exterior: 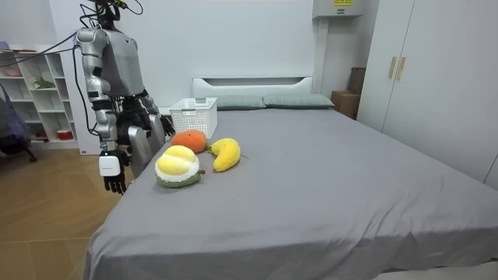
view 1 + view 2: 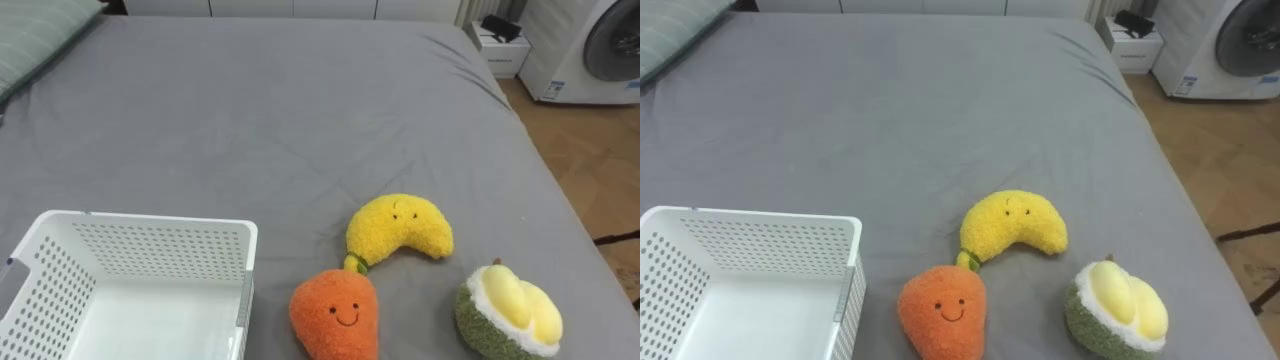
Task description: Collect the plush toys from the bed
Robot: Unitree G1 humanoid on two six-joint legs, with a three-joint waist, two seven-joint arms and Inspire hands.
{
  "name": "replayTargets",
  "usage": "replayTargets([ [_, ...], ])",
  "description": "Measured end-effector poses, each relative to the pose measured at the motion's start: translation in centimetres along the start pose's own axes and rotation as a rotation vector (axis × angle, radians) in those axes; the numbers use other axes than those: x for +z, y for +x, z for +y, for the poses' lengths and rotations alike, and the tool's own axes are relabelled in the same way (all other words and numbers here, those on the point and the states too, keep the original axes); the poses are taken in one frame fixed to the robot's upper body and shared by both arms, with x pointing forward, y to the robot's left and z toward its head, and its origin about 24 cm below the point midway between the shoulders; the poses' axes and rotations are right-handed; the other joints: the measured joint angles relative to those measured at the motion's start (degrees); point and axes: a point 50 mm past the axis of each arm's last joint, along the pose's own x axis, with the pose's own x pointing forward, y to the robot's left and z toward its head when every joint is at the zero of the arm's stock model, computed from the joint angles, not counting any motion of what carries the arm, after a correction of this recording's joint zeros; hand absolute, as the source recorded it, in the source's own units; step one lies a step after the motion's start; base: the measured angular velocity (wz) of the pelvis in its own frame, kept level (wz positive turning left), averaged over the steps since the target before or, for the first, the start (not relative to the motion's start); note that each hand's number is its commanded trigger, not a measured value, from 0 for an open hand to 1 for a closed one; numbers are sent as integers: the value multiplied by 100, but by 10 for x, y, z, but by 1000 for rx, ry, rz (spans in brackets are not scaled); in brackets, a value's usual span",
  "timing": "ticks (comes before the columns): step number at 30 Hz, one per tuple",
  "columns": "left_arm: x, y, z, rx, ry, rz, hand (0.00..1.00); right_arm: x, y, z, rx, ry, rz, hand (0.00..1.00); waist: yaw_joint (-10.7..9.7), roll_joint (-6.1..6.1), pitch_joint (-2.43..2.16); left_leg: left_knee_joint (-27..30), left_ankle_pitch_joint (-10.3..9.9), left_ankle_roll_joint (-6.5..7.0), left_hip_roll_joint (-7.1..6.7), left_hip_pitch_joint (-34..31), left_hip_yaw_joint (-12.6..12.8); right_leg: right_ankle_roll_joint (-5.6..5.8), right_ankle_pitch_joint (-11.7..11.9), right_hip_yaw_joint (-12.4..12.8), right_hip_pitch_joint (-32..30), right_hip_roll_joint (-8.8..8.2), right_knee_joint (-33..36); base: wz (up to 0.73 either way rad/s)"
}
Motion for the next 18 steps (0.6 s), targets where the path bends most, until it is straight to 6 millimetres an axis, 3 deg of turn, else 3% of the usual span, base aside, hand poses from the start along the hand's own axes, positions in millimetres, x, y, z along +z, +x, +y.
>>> replayTargets([
  [18, -1, 0, 0, 0, 0, 5, 0, -2, 0, -2, 13, 38, 12, 0, -1, -5, 0, 12, 1, 1, 0, 29, 24, 0, 0, 6, -4, -1, 10, -1],
])
